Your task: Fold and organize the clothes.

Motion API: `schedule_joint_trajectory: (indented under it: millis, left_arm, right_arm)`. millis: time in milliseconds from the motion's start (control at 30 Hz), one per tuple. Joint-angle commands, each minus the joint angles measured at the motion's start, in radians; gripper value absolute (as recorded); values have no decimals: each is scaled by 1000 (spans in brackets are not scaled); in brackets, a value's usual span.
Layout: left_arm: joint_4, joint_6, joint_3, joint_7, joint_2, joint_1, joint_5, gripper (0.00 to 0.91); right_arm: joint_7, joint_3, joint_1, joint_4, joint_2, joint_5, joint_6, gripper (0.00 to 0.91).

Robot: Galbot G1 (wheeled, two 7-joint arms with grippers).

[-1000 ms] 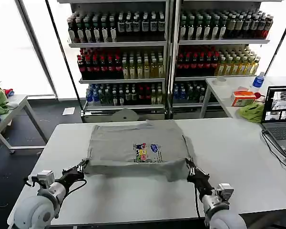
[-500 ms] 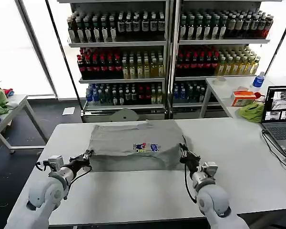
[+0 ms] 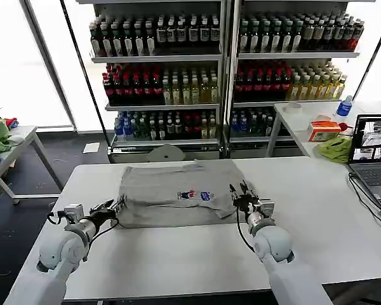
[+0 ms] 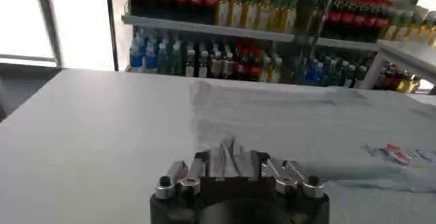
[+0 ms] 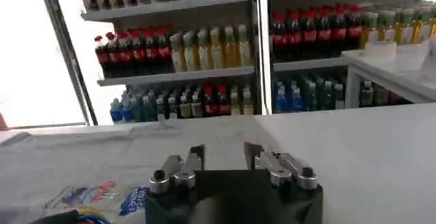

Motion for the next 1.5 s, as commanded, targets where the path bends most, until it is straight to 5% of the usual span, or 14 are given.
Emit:
schedule_joint_trajectory:
  millis: [33, 500, 533, 600, 733, 767, 800, 833, 867, 1500]
  left_arm:
    - [-27, 0, -49, 5, 4, 43, 9, 907]
    - [-129, -1, -49, 0, -54, 177, 47, 907]
    - [-123, -1, -45, 4, -57, 174, 47, 907]
    - [-112, -1, -37, 5, -59, 164, 47, 907]
    - [-75, -1, -29, 18, -59, 149, 51, 907]
    - [-60, -1, -29, 23, -59, 144, 50, 746]
    - [-52, -1, -29, 24, -59, 142, 50, 464]
    - [-43, -1, -29, 25, -58, 140, 49, 464]
    - [-36, -2, -30, 26, -58, 137, 49, 30]
    - [-34, -18, -28, 75, -53, 161, 39, 10]
  right_arm:
    - [10, 39, -115, 131, -28, -5, -19, 907]
    - [100, 98, -270, 189, -39, -6, -96, 907]
    - [104, 95, -268, 187, -37, -6, -98, 554]
    - [115, 83, -260, 177, -28, -1, -105, 212]
    - [118, 57, -248, 162, -16, -3, -104, 0]
    - [124, 53, -246, 158, -12, -4, -105, 0]
    - [126, 50, -243, 155, -10, -3, -106, 0]
    - [126, 45, -241, 151, -9, -2, -106, 0]
    - [126, 45, -240, 150, -10, -2, -106, 0]
    - [126, 42, -243, 155, -30, 45, -113, 0]
